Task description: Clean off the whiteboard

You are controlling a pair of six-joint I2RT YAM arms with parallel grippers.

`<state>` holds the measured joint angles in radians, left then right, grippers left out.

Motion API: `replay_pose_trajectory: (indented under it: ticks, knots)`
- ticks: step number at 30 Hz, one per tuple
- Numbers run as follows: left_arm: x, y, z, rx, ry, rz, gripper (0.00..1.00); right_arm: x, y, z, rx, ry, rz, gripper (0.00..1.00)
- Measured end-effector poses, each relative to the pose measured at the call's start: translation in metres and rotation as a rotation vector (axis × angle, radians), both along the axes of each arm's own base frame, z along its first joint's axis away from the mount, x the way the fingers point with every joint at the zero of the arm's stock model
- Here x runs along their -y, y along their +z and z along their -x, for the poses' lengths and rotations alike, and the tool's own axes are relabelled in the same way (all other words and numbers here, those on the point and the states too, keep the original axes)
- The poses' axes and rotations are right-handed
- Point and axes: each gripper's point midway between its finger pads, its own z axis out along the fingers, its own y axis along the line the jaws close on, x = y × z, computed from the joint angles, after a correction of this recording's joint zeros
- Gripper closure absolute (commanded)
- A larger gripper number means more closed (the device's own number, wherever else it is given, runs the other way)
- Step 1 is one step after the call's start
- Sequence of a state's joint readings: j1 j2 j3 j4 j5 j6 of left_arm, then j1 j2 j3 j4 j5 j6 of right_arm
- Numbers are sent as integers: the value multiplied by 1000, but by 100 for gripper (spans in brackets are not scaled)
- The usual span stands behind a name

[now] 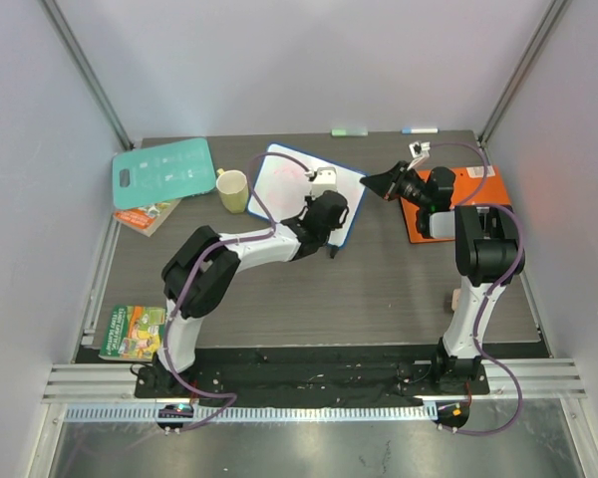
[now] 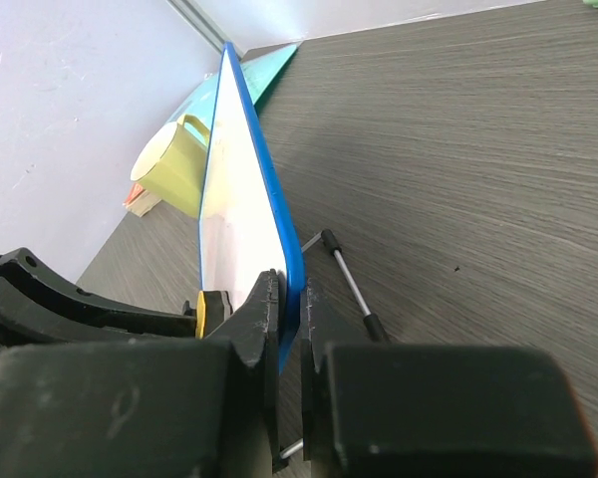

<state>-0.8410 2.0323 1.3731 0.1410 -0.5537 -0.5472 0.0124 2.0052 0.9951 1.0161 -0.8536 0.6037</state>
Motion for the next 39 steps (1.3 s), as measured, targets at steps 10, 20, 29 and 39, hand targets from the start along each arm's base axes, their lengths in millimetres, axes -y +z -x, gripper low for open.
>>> replay_pose_trajectory:
  ticks: [10, 20, 29, 39]
  knots:
    - [27, 20, -24, 47, 3, -187, 100, 5, -1, -6, -6, -37, 0, 99]
    - [38, 36, -46, 92, -12, -176, 100, 6, -2, -6, -13, -42, 1, 99]
    - [23, 22, -27, 86, -10, -35, 100, 3, -1, -3, -8, -18, 0, 99]
    - [24, -11, 26, 46, 45, 0, 100, 2, 2, -1, 8, -5, 0, 99]
